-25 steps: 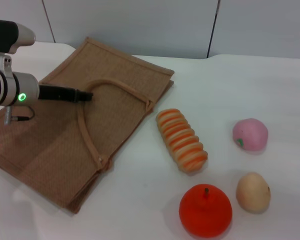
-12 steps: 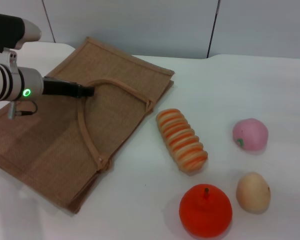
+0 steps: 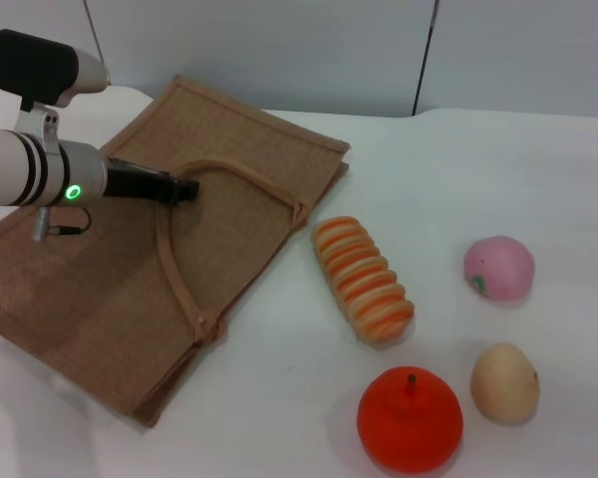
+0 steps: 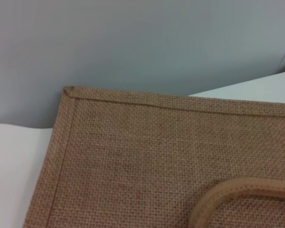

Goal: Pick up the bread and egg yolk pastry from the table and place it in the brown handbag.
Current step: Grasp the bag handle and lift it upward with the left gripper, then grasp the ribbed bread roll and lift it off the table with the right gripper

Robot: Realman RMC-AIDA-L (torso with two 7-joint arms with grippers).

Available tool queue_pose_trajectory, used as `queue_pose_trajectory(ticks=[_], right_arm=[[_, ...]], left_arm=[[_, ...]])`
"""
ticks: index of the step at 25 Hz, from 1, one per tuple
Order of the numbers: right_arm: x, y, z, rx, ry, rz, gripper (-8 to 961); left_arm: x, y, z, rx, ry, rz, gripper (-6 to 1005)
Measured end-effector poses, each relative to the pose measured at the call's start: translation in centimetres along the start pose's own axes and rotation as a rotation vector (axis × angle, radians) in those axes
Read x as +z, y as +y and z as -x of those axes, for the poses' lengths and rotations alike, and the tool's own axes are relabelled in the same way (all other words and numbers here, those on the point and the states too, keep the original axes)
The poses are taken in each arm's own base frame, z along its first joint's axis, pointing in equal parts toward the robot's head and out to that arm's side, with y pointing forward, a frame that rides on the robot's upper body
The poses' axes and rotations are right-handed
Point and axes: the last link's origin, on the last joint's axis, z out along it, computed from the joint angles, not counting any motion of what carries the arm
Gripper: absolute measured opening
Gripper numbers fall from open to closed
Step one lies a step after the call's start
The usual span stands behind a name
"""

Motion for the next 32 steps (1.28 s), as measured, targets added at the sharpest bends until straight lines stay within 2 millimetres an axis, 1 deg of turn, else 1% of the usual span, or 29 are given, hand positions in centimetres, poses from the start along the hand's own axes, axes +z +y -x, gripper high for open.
queue_pose_trajectory(ticks=[1,7,12,20,25,28,29,30,32], right_arm=[[0.0,0.0,0.0,0.0,0.0,0.0,813],[0.0,0.0,0.0,0.0,-0.003,0.001,810],[0.0,0.0,0.0,0.0,-0.003,0.001,807],[-0.1,0.0,0.0,-0.001,-0.002,0.0,802],[-0.1,-0.1,0.0,-0.001,-0.001,-0.001,799],[-0.2,0.0,-0.1,-0.002,0.005,0.006,798],[-0.2,0.2,-0.2,-0.004,0.011,0.017,797],[-0.1,0.4,-0.2,-0.006,0.017,0.029,796],[0.0,0.9,-0.5,-0.01,0.035,0.073,795]], left_arm=[[0.0,0.0,0.0,0.0,0.0,0.0,576],[0.0,0.0,0.1,0.002,-0.014,-0.004,396],[0.0,-0.1,0.2,-0.017,-0.012,-0.005,371],[-0.2,-0.6,0.1,-0.051,0.011,-0.024,152],[-0.3,-0.6,-0.1,-0.102,0.076,-0.01,122],[-0.7,-0.3,-0.1,-0.113,0.143,0.039,116],[-1.0,0.1,0.1,-0.118,0.184,0.082,117],[-1.0,0.1,0.1,-0.118,0.184,0.082,117],[-1.5,0.6,0.1,-0.114,0.235,0.142,117]])
